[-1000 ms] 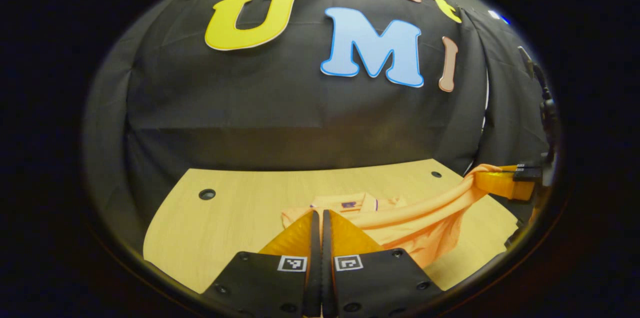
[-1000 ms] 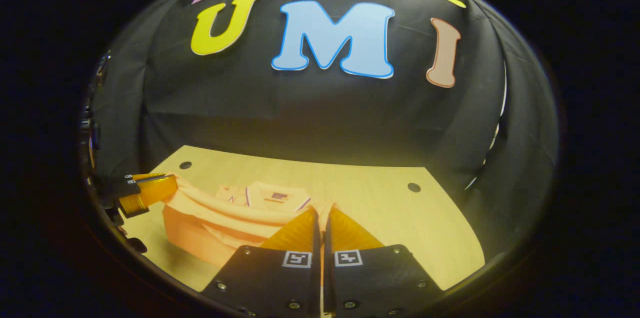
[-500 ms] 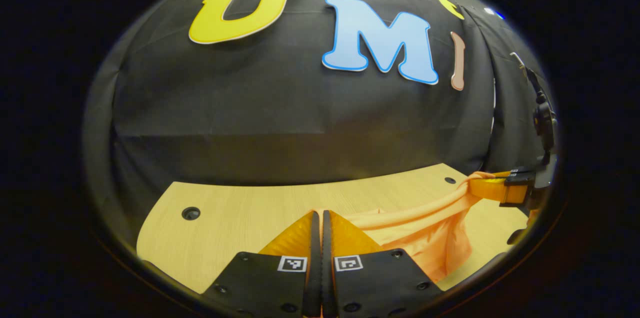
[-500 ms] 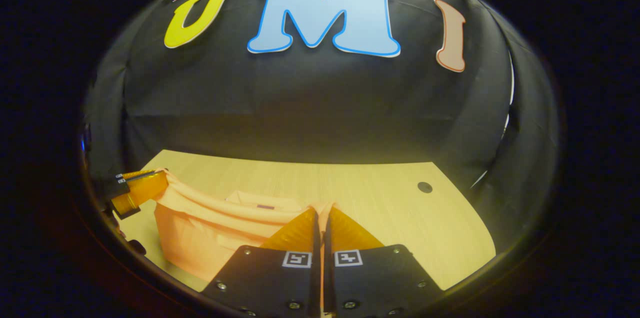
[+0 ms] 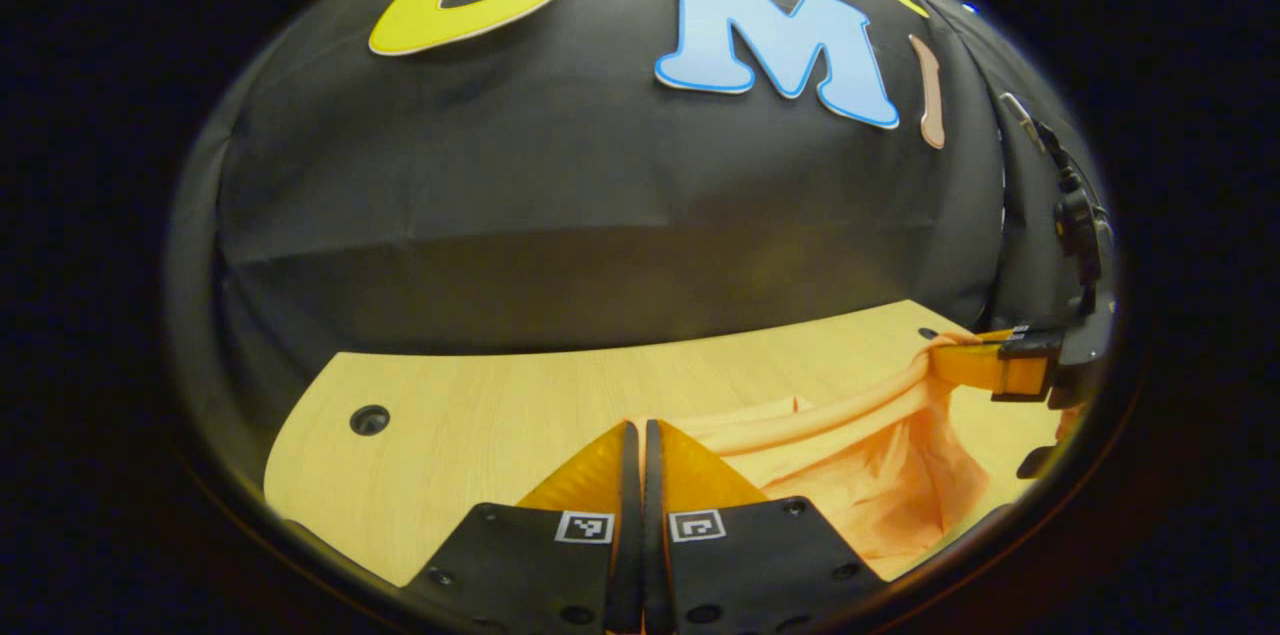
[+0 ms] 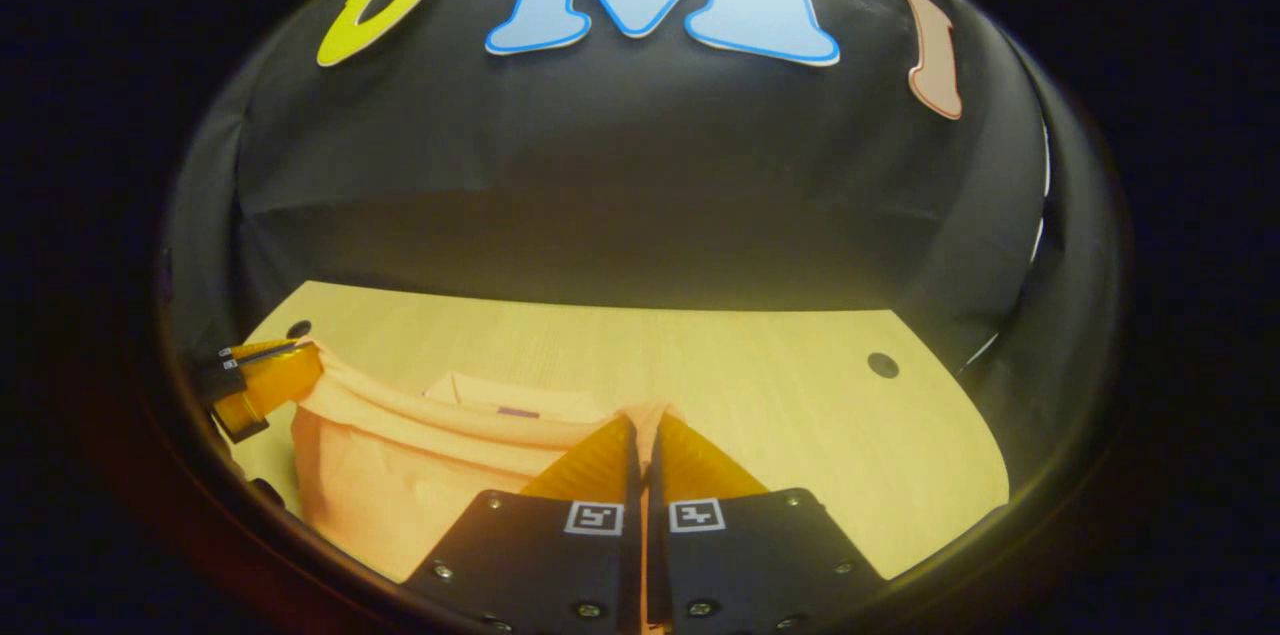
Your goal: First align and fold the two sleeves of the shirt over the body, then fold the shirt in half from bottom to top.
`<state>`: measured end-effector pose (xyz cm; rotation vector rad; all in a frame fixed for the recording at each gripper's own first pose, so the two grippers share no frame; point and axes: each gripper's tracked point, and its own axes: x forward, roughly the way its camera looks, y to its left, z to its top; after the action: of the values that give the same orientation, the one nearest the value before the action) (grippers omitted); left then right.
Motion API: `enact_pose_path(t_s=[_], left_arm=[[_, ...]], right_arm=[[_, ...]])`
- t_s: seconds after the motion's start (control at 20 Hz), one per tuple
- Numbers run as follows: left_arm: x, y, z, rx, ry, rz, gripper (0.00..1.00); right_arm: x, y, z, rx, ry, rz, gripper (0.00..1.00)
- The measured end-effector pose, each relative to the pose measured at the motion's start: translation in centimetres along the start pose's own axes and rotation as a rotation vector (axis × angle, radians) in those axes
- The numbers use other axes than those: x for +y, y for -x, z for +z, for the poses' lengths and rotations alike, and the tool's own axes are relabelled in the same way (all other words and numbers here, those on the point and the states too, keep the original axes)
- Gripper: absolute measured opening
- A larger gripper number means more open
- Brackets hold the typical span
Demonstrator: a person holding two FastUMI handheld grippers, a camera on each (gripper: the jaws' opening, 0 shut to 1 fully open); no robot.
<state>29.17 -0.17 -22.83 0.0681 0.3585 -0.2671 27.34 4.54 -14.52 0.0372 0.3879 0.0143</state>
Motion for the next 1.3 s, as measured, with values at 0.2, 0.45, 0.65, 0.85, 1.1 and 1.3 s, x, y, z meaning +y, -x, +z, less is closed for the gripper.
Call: enact_pose_path(t_s=[0.2, 0.45, 0.65, 0.85, 1.1, 1.3], left_arm=[[0.3, -1.2, -1.8, 0.041, -0.002, 0.005, 0.06], [0.5, -1.5, -2.7, 0.055, -0.008, 0.001, 0.08], [-0.1, -1.1, -2.7, 0.052, -0.027, -0.002, 0.12], [0.0, -0.1, -2.7, 0.044, -0.027, 0.026, 0.23], [-0.7, 2.3, -0.6, -0.002, -0.058, 0.048, 0.53], [-2.2, 5.0, 0.6, -0.032, -0.046, 0.048, 0.65]], right_arm=[[0.4, -1.5, -1.4, 0.048, -0.006, -0.011, 0.03], [0.8, -1.7, -2.2, 0.063, 0.032, -0.019, 0.05], [1.0, -1.0, -2.7, 0.081, 0.07, -0.002, 0.05], [0.9, -0.1, -2.9, 0.085, 0.087, 0.016, 0.3], [0.6, 2.6, -1.9, 0.043, 0.056, 0.051, 0.58], [0.4, 5.7, -0.7, -0.01, 0.075, 0.063, 0.8]])
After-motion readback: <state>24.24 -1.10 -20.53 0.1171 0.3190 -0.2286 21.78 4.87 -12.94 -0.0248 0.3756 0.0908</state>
